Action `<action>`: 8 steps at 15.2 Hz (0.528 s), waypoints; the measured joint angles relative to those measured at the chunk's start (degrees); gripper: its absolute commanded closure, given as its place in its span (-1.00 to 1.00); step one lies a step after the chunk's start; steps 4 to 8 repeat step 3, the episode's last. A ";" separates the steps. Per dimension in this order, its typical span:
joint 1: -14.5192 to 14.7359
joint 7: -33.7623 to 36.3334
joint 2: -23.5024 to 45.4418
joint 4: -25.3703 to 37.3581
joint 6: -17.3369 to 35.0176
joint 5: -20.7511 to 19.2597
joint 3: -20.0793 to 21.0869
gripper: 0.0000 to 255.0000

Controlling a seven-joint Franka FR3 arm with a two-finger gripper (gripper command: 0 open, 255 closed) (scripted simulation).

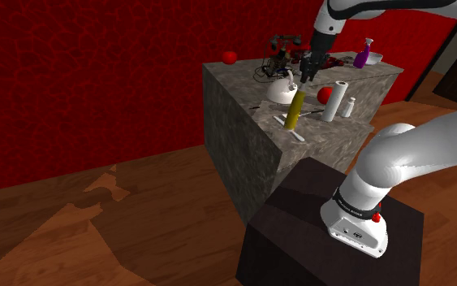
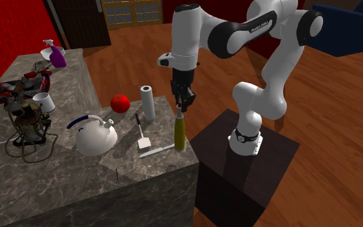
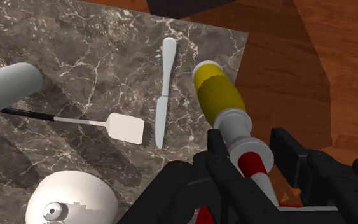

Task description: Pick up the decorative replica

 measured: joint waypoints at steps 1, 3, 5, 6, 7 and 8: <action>0.02 -0.16 0.10 1.03 -0.92 0.05 -0.01 1.00; 0.13 -0.10 0.28 2.39 -2.11 0.23 0.20 1.00; 0.13 -0.10 0.28 2.39 -2.11 0.23 0.20 1.00; 0.13 -0.10 0.28 2.39 -2.11 0.23 0.20 1.00; 0.13 -0.10 0.28 2.39 -2.11 0.23 0.20 1.00; 0.13 -0.10 0.28 2.39 -2.11 0.23 0.20 1.00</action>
